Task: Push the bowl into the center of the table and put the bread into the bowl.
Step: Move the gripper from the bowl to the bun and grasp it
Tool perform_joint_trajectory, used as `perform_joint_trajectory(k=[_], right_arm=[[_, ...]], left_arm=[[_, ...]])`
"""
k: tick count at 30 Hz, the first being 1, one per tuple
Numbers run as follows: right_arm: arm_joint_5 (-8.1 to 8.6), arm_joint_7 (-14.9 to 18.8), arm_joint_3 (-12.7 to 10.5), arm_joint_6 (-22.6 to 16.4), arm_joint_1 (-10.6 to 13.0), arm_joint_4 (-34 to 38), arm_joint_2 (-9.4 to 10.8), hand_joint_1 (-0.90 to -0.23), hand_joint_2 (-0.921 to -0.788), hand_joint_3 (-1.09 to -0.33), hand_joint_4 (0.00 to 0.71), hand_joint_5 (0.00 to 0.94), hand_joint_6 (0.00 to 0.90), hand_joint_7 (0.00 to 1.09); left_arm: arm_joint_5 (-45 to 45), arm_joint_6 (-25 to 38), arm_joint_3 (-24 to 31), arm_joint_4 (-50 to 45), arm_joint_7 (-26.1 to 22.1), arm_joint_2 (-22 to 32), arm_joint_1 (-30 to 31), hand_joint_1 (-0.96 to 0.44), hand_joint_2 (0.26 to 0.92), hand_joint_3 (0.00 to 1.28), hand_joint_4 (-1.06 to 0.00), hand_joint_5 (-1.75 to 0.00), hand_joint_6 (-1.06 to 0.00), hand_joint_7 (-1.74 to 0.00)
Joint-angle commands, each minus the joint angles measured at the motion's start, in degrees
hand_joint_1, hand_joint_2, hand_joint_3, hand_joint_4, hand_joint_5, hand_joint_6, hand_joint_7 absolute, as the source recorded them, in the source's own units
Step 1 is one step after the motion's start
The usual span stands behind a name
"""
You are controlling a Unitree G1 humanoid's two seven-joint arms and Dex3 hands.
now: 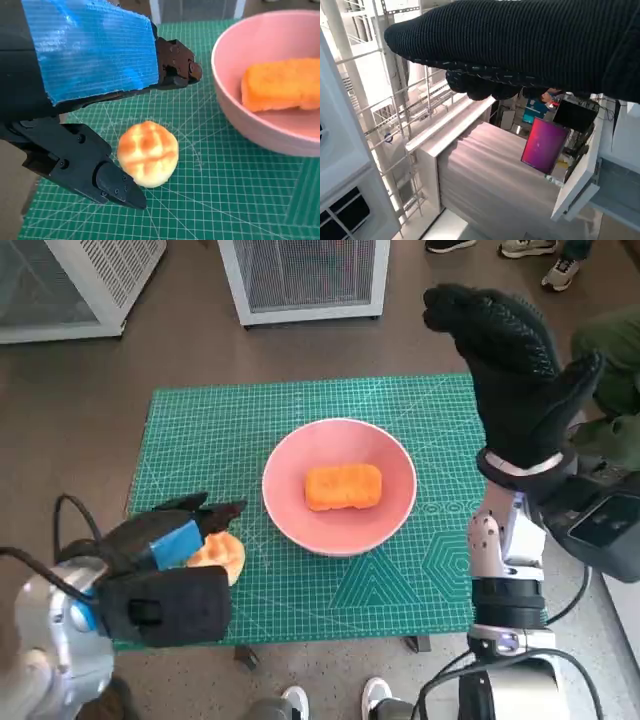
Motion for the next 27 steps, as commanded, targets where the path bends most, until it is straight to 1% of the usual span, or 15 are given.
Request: perform_joint_trajectory(k=[1,9,13,15,18,19,20,21,22,23,24,25,26,27], right_arm=[[0.11,0.5,0.1,0.7,0.2,0.0,-0.1,-0.663,-0.921,-0.713,0.286,0.001,0.222,0.39],[0.41,0.7,0.1,1.3,0.4,-0.9,-0.3,-0.664,-0.921,-0.711,0.285,0.0,0.222,0.38],[0.65,0.9,0.0,1.5,0.4,-1.1,-0.3,-0.664,-0.921,-0.707,0.284,0.0,0.222,0.38],[0.82,1.1,0.0,1.6,0.5,-1.1,-0.3,-0.664,-0.921,-0.705,0.284,0.0,0.222,0.38],[1.13,1.4,-0.1,1.8,0.5,-1.1,-0.4,-0.664,-0.921,-0.703,0.284,0.0,0.222,0.38],[1.2,1.4,-0.1,1.8,0.5,-1.2,-0.4,-0.664,-0.921,-0.702,0.284,0.0,0.222,0.38],[1.25,1.5,-0.1,1.8,0.5,-1.2,-0.4,-0.664,-0.921,-0.7,0.284,0.0,0.222,0.38],[1.3,1.5,-0.1,1.9,0.5,-1.1,-0.4,-0.664,-0.921,-0.7,0.284,0.0,0.222,0.38],[1.33,1.6,-0.2,1.9,0.5,-1.1,-0.4,-0.665,-0.921,-0.699,0.284,0.0,0.222,0.38],[1.34,1.6,-0.2,1.9,0.5,-1.2,-0.4,-0.665,-0.921,-0.698,0.284,0.0,0.222,0.38],[1.35,1.7,-0.2,1.9,0.5,-1.2,-0.4,-0.665,-0.921,-0.697,0.284,0.0,0.222,0.38],[1.35,1.7,-0.2,2.0,0.5,-1.2,-0.4,-0.665,-0.921,-0.696,0.284,0.0,0.222,0.38],[1.34,1.7,-0.3,2.0,0.5,-1.2,-0.4,-0.665,-0.921,-0.696,0.284,0.0,0.222,0.38],[1.3,1.6,-0.3,1.9,0.5,-1.3,-0.4,-0.665,-0.921,-0.695,0.284,0.0,0.222,0.38]], left_arm=[[2.4,-0.7,-2.3,2.6,1.9,-1.4,0.2,-0.21,0.694,0.0,-0.16,-0.02,-0.26,-0.03],[4.6,-1.1,-4.2,7.1,3.5,-3.3,-0.5,-0.14,0.697,0.0,-0.23,-0.03,-0.35,-0.05],[5.7,-1.3,-4.8,8.7,4.1,-4.0,-0.7,-0.1,0.707,0.01,-0.32,-0.03,-0.43,-0.06],[6.2,-1.4,-5.1,9.3,4.3,-4.3,-0.7,-0.07,0.719,0.01,-0.41,-0.05,-0.49,-0.08],[7.0,-1.9,-5.4,10.2,4.7,-4.9,-0.6,-0.05,0.73,0.02,-0.52,-0.08,-0.55,-0.09],[7.1,-2.2,-5.5,10.6,5.0,-5.1,-0.5,-0.04,0.735,0.02,-0.58,-0.11,-0.58,-0.1],[7.2,-2.5,-5.5,11.0,5.2,-5.2,-0.5,-0.03,0.741,0.02,-0.68,-0.15,-0.62,-0.12],[7.2,-2.9,-5.5,11.5,5.6,-5.3,-0.4,-0.02,0.744,0.02,-0.7,-0.19,-0.63,-0.13],[7.2,-3.3,-5.5,11.9,5.8,-5.4,-0.3,-0.01,0.753,0.02,-0.72,-0.39,-0.66,-0.16],[7.2,-3.8,-5.5,12.4,6.2,-5.5,-0.2,0.0,0.757,0.02,-0.72,-0.49,-0.67,-0.18],[7.1,-4.2,-5.5,12.8,6.4,-5.6,-0.1,0.14,0.804,0.02,-0.75,-0.71,-0.68,-0.27],[7.0,-4.7,-5.4,13.3,6.7,-5.6,0.1,0.23,0.837,0.02,-0.76,-0.86,-0.67,-0.35],[7.0,-5.2,-5.2,13.7,6.9,-5.7,0.2,0.26,0.85,0.02,-0.77,-0.91,-0.66,-0.42],[6.9,-5.7,-5.1,14.1,7.2,-5.7,0.3,0.31,0.871,0.01,-0.77,-0.99,-0.63,-0.55]])
